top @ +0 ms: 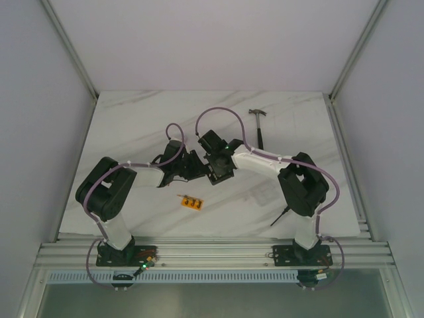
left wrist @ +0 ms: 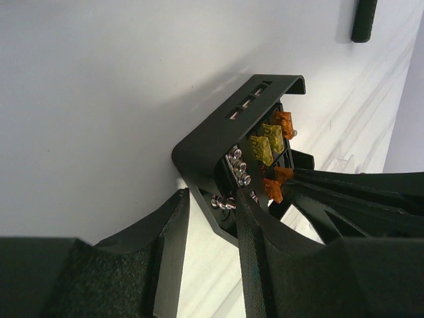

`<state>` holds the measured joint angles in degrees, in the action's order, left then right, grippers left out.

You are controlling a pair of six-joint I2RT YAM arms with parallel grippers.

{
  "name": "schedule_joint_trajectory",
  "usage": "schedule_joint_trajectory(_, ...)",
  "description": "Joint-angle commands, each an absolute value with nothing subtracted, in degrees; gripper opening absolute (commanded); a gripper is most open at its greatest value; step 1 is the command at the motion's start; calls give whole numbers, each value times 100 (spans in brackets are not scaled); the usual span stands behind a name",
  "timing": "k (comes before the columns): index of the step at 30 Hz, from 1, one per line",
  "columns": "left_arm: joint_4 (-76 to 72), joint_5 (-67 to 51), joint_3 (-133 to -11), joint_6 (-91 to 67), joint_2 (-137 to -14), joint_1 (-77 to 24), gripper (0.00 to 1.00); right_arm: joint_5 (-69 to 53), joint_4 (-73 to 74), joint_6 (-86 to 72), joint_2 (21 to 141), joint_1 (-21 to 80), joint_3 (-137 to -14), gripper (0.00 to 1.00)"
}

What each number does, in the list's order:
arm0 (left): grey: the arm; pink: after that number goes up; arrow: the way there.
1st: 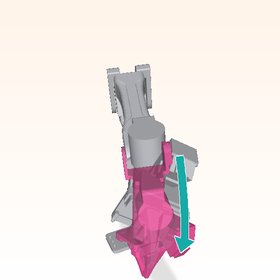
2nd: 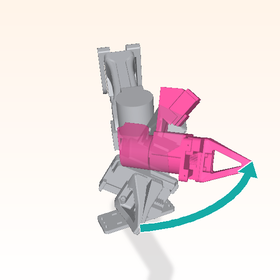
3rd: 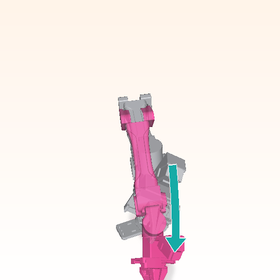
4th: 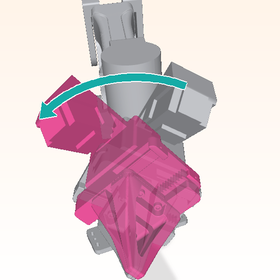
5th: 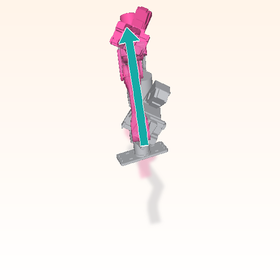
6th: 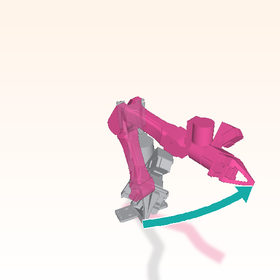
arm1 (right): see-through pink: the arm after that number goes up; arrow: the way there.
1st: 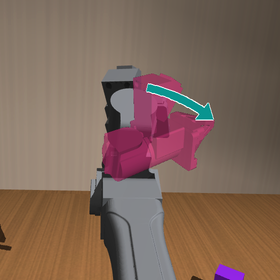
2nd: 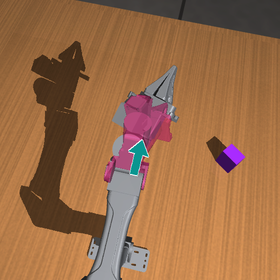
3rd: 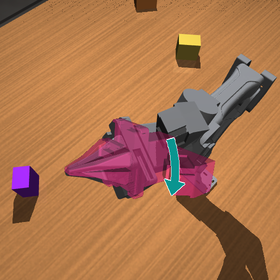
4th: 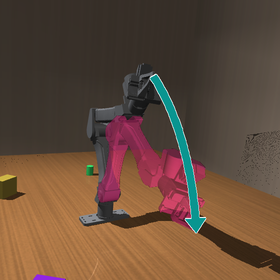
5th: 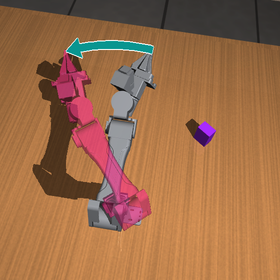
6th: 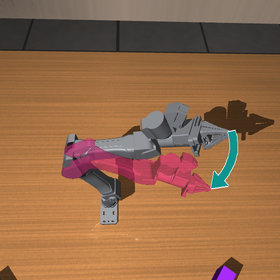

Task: Snap on the fuse box
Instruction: Install the fuse at the fuse box base.

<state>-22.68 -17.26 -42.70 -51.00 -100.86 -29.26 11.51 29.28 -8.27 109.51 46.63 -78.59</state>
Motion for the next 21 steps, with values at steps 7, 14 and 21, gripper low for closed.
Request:
schedule_joint_trajectory(7, -1696, -1484, -4110, -5009, -10128, -2936, 42, 735, 3337, -1054, 11568, 4737, -7617, 0)
schedule_joint_trajectory(14, -1696, -1507, -4098, -5019, -10118, -2936, 42, 762, 3556, -1248, 11333, 4772, -7382, 0)
schedule_joint_trajectory(21, -1692, -1494, -4044, -5027, -10035, -2936, 41, 946, 3670, -1412, 11243, 4759, -7467, 0)
